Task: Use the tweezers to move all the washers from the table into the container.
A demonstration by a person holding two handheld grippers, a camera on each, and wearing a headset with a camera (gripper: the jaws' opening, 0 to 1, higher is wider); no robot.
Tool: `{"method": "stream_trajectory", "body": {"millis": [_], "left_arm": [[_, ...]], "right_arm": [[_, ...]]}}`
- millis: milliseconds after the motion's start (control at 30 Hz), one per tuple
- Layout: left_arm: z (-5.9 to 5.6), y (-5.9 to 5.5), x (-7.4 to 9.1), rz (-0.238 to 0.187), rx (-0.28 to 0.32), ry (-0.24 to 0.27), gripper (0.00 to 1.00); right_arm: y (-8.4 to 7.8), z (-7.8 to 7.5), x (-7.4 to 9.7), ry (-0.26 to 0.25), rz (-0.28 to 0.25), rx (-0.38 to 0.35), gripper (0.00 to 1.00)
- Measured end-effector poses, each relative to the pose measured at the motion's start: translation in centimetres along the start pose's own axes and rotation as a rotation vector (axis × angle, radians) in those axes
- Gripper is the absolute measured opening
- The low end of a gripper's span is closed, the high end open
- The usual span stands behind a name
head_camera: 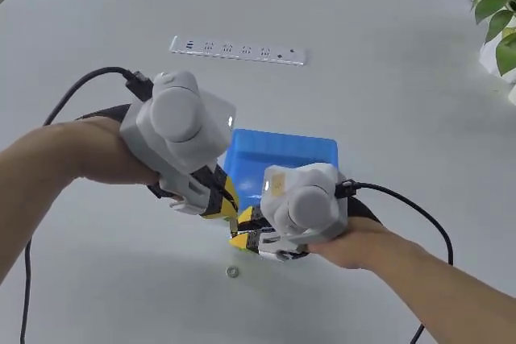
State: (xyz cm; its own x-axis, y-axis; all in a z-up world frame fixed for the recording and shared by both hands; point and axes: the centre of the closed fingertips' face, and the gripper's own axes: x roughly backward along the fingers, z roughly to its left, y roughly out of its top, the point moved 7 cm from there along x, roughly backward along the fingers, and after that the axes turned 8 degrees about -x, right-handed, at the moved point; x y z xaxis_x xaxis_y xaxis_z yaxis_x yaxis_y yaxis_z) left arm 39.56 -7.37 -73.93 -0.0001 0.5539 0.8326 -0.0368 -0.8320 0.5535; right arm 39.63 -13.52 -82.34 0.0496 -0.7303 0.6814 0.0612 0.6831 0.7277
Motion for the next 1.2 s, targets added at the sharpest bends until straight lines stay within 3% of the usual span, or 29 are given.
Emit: {"method": "stream_trajectory", "body": {"millis": [1200], "left_arm": [[0.16, 0.21, -0.01, -0.013, 0.005, 0.001, 0.06]], "right_arm": [[0.0, -0.03, 0.23, -0.004, -0.01, -0.047, 0.09]]}}
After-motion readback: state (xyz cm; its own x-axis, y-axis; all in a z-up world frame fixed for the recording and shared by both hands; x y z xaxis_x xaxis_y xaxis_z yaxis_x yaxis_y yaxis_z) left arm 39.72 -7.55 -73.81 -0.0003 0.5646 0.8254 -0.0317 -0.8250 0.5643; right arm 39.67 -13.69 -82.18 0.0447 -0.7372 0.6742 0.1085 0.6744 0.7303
